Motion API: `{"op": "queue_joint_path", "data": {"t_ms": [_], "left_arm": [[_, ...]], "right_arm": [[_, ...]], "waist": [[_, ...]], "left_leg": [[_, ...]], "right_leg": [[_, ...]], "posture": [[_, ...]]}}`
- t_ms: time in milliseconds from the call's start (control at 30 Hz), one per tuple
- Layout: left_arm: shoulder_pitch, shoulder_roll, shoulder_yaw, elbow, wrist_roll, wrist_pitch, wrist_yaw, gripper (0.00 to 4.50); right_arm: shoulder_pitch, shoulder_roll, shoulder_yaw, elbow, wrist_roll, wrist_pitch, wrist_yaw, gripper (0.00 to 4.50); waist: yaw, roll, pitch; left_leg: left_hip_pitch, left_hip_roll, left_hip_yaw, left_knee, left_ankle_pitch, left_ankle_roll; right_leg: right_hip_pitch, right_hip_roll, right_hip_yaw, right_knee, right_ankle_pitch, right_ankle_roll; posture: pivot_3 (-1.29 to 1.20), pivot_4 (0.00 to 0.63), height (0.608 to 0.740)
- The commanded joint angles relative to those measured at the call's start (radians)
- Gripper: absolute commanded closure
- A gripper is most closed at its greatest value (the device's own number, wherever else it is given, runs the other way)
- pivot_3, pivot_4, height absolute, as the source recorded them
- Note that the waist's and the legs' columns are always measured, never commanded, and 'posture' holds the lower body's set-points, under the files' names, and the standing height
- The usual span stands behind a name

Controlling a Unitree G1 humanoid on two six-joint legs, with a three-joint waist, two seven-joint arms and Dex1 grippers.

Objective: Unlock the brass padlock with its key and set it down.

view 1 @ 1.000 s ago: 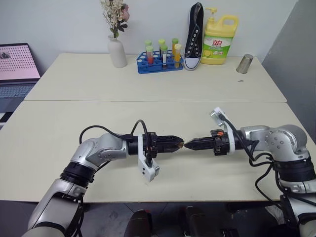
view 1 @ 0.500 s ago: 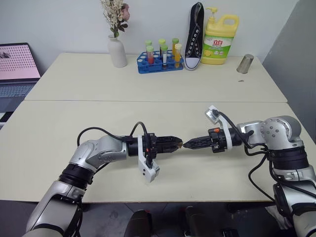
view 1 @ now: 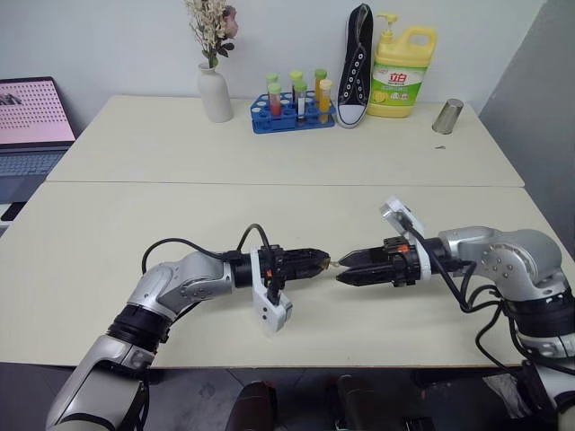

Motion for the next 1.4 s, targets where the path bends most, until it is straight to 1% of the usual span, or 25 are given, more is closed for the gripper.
{"op": "queue_joint_path", "data": {"t_ms": [33,100,200,433,633,700,767,1067,1400], "left_arm": [[0.001,-0.007,0.015,-0.052,-0.046,0.019,0.007,3.54],[0.003,-0.013,0.015,-0.061,-0.058,0.029,0.008,3.54],[0.0,-0.014,0.008,-0.064,-0.059,0.026,0.007,3.54],[-0.015,-0.02,0.006,-0.057,-0.055,0.019,0.012,3.54],[-0.013,-0.016,0.009,-0.057,-0.054,0.019,0.011,3.54],[-0.011,-0.016,0.009,-0.058,-0.053,0.019,0.011,3.54],[-0.008,-0.016,0.009,-0.06,-0.054,0.021,0.011,3.54],[-0.005,-0.013,0.011,-0.055,-0.059,0.021,0.012,3.54],[-0.001,-0.008,0.005,-0.051,-0.066,0.005,0.012,3.54]], "right_arm": [[0.031,0.027,-0.047,-0.039,-0.048,-0.138,-0.032,0.27],[0.054,0.089,-0.092,-0.054,-0.022,-0.136,-0.11,0.27],[0.083,0.156,-0.095,-0.074,-0.008,-0.113,-0.174,0.27],[0.094,0.23,-0.093,-0.069,0.01,-0.083,-0.232,0.27],[0.087,0.24,-0.096,-0.056,0.019,-0.081,-0.237,0.27],[0.086,0.24,-0.096,-0.053,0.021,-0.082,-0.241,0.64],[0.085,0.239,-0.094,-0.051,0.025,-0.084,-0.236,1.18],[0.086,0.222,-0.085,-0.048,0.021,-0.092,-0.199,4.31],[0.067,0.227,-0.082,-0.039,0.022,-0.1,-0.173,4.33]], "waist": [[0.0,0.0,0.0],[-0.002,0.0,0.0],[-0.003,0.0,0.0],[0.0,0.0,0.0],[-0.001,0.0,0.0],[-0.001,0.0,0.0],[-0.001,0.0,0.0],[-0.001,0.0,0.0],[-0.001,0.0,0.0]], "left_leg": [[0.0,0.0,0.0,0.0,0.0,0.0],[0.0,0.001,0.0,0.0,0.0,0.0],[0.0,0.001,0.0,-0.001,0.0,0.0],[0.0,0.0,0.0,0.0,0.0,0.0],[0.0,0.0,0.0,0.0,0.0,0.0],[0.0,0.0,0.0,0.0,0.0,0.0],[0.0,0.0,0.0,0.0,0.0,0.0],[0.0,0.0,0.0,0.0,0.0,0.0],[0.0,0.0,0.0,0.0,0.0,0.0]], "right_leg": [[0.0,0.0,0.0,0.0,0.0,0.0],[0.0,0.0,0.0,0.0,0.0,0.0],[0.0,0.0,0.0,0.001,0.0,0.0],[0.0,0.0,0.001,0.0,0.0,0.0],[0.0,0.0,0.0,0.0,0.0,0.0],[0.0,0.0,0.0,0.0,0.0,0.0],[0.0,0.0,0.0,0.0,0.0,0.0],[0.0,0.0,0.0,0.0,0.0,0.0],[0.0,0.0,0.0,0.0,0.0,0.0]], "posture": [[0.0,0.15,0.74],[0.0,0.15,0.74],[0.0,0.15,0.74],[0.0,0.15,0.74],[0.0,0.15,0.74],[0.0,0.15,0.74],[0.0,0.15,0.74],[0.0,0.15,0.74],[0.0,0.15,0.74]]}}
